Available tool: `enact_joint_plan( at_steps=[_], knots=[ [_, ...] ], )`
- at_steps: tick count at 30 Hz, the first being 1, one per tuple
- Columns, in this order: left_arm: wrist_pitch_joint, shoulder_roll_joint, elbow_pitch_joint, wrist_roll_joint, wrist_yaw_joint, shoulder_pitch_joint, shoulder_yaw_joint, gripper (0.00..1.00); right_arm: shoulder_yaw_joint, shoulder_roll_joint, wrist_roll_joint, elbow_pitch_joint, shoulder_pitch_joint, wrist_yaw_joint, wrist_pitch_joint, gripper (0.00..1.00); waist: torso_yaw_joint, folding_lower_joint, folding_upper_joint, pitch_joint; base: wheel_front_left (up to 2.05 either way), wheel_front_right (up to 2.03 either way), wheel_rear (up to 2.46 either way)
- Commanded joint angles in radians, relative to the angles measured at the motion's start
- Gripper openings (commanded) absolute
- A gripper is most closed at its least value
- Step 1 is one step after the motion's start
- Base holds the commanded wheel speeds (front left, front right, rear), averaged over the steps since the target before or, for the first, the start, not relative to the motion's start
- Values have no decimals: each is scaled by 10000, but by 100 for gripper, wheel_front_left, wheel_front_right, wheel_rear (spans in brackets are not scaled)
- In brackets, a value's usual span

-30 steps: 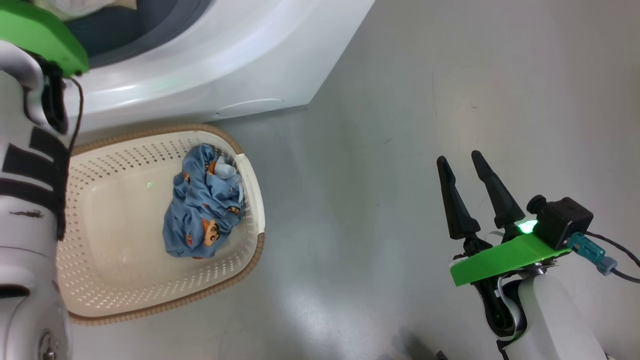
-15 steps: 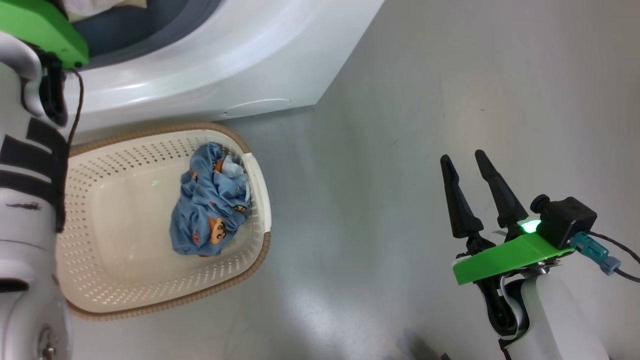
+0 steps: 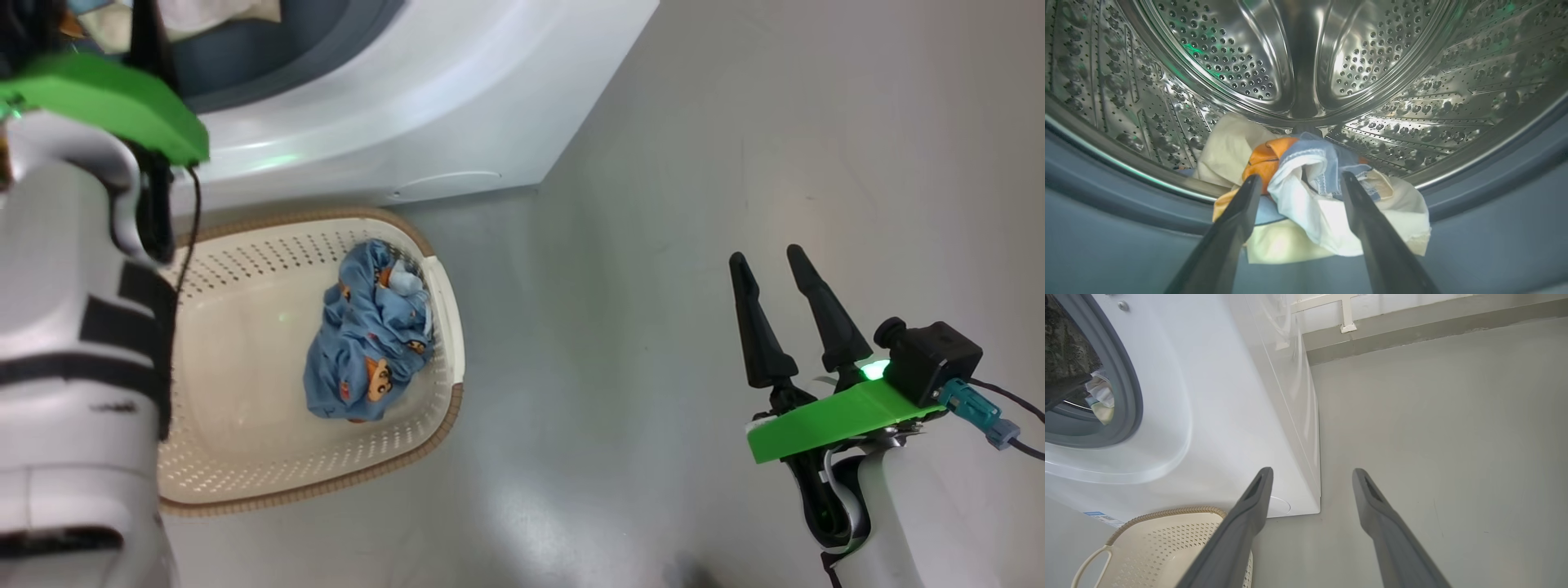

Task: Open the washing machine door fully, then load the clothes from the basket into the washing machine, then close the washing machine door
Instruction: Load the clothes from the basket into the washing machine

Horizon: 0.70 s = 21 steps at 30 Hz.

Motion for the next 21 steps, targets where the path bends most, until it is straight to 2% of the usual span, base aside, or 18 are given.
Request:
enact_joint_plan(
  at_steps=[1,21],
  knots=[
    [-60,275,-515,17,-30,450,175,100,121,18,-134,-159,73,27,-74,100,89,0,0,-140,0,0,0],
    [-60,-255,-4284,695,-91,4414,746,100,-303,-330,-373,-9,723,27,-74,100,691,0,0,-1295,0,0,0]
  ],
)
